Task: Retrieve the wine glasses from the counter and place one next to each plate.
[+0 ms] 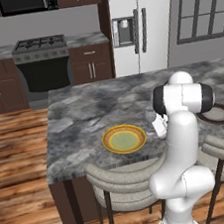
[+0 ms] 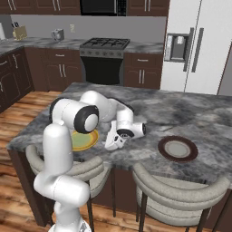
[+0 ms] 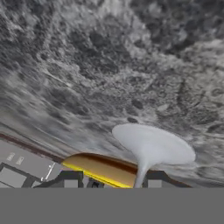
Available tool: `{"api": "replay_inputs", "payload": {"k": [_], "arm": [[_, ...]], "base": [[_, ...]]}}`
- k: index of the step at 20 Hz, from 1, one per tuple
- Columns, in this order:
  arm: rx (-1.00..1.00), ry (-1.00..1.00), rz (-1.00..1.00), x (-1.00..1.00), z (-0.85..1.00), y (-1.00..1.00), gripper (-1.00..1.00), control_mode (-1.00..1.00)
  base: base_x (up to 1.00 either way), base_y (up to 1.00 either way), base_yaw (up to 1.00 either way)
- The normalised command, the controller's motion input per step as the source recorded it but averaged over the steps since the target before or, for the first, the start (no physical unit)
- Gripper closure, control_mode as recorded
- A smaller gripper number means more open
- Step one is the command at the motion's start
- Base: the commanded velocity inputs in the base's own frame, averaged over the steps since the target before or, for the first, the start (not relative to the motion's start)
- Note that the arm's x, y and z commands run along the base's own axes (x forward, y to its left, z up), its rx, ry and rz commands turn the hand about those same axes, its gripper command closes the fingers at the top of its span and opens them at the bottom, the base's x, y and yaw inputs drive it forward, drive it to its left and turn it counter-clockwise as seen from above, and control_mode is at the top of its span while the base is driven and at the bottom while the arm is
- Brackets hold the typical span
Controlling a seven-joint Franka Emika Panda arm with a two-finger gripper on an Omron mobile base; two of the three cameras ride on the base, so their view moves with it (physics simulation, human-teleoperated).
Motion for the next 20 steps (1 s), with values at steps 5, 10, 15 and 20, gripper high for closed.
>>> {"api": "replay_inputs", "payload": {"k": [5,10,15,20], "arm": [[0.0,0.0,0.0,0.05,-0.05,-0.1,-1.0,-1.0],[0.0,0.01,-0.02,0.0,0.0,-0.13,-1.0,-1.0],[0.0,0.02,-0.01,0.0,0.0,-0.34,-1.0,-1.0],[0.0,0.0,-0.03,-0.02,0.0,-0.39,-1.0,-1.0]], "base": [[0.0,0.0,0.0],[0.0,0.0,0.0],[0.0,0.0,0.0],[0.0,0.0,0.0]]}}
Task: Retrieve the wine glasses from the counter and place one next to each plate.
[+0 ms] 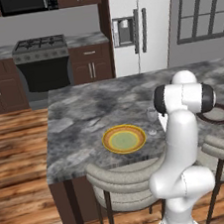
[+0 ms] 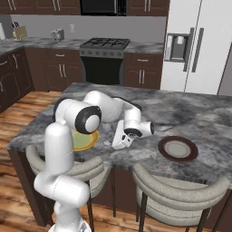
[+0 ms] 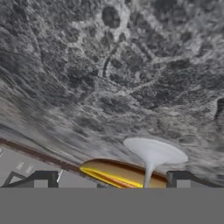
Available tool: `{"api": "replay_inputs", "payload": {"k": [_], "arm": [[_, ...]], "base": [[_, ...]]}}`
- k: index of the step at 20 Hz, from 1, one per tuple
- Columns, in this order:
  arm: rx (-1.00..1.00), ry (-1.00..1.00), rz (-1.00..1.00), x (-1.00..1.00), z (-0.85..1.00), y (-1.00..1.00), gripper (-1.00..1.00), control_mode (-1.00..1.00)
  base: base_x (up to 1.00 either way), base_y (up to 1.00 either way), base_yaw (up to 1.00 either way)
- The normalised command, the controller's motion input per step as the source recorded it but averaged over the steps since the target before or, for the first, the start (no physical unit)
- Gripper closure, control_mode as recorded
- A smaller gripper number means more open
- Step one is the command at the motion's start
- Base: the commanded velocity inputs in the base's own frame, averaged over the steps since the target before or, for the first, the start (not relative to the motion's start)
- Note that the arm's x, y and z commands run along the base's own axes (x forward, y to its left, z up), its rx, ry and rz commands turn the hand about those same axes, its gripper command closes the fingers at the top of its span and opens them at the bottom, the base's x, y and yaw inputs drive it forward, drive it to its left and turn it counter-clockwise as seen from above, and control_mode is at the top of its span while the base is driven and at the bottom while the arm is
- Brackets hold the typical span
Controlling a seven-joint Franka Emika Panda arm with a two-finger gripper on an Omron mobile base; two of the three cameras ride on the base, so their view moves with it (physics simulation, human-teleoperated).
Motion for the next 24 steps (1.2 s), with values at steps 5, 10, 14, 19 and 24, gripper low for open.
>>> {"api": "replay_inputs", "payload": {"k": [5,10,14,19,24], "arm": [[0.0,0.0,-0.03,-0.14,0.04,-0.21,-1.0,-1.0],[0.0,-0.14,-0.02,-0.66,0.41,-0.08,-1.0,-1.0],[0.0,-0.16,0.0,-0.73,0.73,0.0,-1.0,-1.0],[-0.02,-0.23,0.0,-0.75,0.99,0.07,-1.0,-1.0],[0.0,-0.24,0.0,-0.7,1.0,0.39,-1.0,-1.0]], "base": [[0.0,0.0,0.0],[0.0,0.0,0.0],[0.0,0.0,0.0],[0.0,0.0,0.0],[0.0,0.0,0.0]]}}
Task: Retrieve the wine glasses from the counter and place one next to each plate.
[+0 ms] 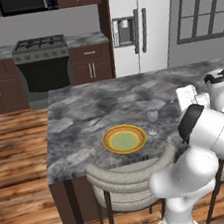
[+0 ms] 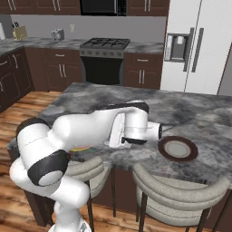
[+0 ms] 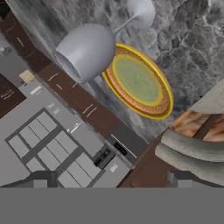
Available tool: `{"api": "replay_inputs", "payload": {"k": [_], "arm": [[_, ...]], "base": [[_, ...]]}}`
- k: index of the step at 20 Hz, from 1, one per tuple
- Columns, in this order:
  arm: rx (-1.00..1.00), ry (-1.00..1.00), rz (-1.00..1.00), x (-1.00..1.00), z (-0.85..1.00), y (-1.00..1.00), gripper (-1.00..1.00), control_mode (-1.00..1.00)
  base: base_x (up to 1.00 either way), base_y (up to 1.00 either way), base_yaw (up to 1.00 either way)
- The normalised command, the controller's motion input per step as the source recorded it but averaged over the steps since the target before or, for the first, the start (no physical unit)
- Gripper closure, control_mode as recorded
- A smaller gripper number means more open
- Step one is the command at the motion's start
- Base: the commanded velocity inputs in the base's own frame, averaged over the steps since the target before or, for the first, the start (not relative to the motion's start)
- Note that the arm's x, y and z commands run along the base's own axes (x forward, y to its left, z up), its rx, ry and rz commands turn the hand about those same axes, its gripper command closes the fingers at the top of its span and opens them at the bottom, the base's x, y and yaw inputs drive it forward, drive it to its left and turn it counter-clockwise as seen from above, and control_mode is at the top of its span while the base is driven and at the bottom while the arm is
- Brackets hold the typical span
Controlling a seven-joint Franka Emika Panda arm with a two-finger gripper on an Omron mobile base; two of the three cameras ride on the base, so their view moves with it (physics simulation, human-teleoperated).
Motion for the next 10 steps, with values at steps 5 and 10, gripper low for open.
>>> {"api": "replay_inputs", "payload": {"k": [5,10], "arm": [[0.0,-0.11,0.0,-0.57,0.89,0.67,-1.0,-1.0],[0.02,-0.12,0.0,-0.48,0.76,0.37,-1.0,-1.0]], "base": [[0.0,0.0,0.0],[0.0,0.0,0.0]]}}
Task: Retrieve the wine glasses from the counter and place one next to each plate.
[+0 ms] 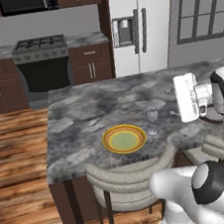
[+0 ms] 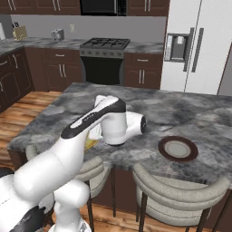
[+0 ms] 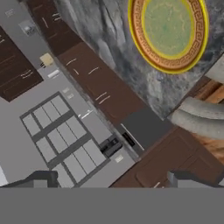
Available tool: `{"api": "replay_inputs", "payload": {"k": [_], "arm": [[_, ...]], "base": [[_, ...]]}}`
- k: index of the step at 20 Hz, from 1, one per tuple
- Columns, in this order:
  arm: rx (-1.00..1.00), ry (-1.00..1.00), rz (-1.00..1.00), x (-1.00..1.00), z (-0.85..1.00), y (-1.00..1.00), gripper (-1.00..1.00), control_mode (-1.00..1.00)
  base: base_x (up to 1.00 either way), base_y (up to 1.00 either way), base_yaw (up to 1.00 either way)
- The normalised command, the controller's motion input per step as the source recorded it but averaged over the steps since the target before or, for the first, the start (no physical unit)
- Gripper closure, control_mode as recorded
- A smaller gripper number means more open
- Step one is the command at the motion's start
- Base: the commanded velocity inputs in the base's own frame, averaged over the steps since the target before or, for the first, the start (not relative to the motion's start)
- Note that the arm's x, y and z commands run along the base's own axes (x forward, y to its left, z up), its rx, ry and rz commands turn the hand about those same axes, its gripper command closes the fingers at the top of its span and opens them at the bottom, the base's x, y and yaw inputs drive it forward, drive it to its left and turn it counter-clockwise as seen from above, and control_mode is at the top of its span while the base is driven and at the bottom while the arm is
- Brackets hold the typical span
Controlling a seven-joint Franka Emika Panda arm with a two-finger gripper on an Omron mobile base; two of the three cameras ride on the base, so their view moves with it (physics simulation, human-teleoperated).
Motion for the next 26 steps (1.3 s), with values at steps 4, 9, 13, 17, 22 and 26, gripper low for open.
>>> {"api": "replay_inputs", "payload": {"k": [4,9,13,17,22,26], "arm": [[0.02,-0.13,0.01,-0.46,0.47,0.3,-1.0,-1.0],[0.0,-0.36,0.0,-0.94,0.4,0.43,-1.0,-1.0],[0.0,-0.43,0.0,-0.94,0.55,0.34,-1.0,-1.0],[-0.02,-0.15,0.0,-0.25,0.18,0.11,-1.0,1.0],[0.0,0.0,0.0,0.0,0.0,0.0,-1.0,1.0],[0.0,0.0,0.0,0.0,0.0,0.0,-1.0,1.0]], "base": [[0.0,0.0,0.0],[0.0,0.0,0.0],[0.0,0.0,0.0],[-0.75,0.35,0.01],[-1.0,0.63,0.05],[-0.95,1.0,0.14]]}}
